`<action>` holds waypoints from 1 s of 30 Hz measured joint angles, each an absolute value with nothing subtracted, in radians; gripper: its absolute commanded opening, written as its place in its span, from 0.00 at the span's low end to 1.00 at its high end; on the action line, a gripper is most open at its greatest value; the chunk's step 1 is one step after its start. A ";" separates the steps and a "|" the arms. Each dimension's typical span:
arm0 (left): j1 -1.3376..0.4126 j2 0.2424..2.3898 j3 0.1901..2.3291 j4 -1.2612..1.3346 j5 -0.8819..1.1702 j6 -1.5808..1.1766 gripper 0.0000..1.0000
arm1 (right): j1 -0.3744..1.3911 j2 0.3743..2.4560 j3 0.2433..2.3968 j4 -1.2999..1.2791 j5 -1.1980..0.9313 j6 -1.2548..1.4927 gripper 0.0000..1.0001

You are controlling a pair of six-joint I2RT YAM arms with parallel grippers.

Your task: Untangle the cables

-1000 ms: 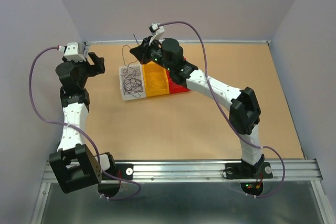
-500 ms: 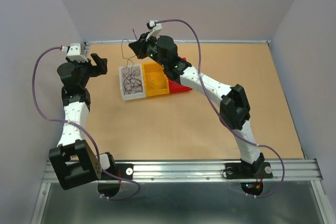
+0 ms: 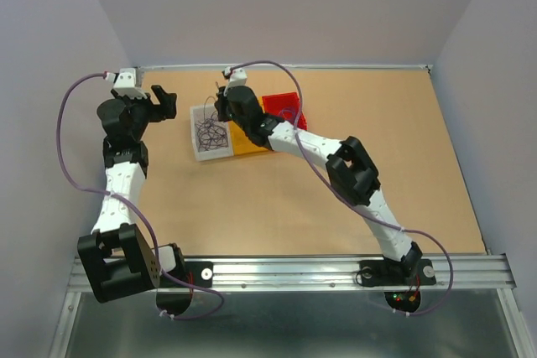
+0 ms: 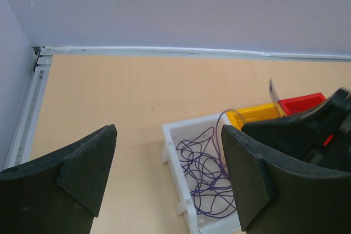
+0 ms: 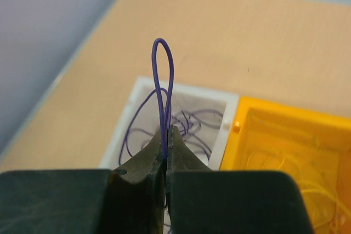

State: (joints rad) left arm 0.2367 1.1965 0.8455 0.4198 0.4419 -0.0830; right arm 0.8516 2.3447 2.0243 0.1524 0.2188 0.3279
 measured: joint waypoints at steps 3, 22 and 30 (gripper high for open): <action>0.229 1.198 0.846 0.420 0.429 -0.080 0.88 | 0.899 2.405 2.029 0.092 0.332 0.305 0.01; 0.208 1.218 0.846 0.410 0.384 -0.065 0.88 | 0.949 2.609 2.222 -0.235 0.380 0.306 0.02; 0.168 1.222 0.844 0.412 0.341 -0.051 0.91 | 0.938 2.416 1.952 -0.266 0.373 0.263 0.21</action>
State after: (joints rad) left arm 0.1684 1.2221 0.8440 0.4118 0.3408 -0.0513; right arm 0.9382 2.4157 1.9522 -0.2661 0.3729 0.2634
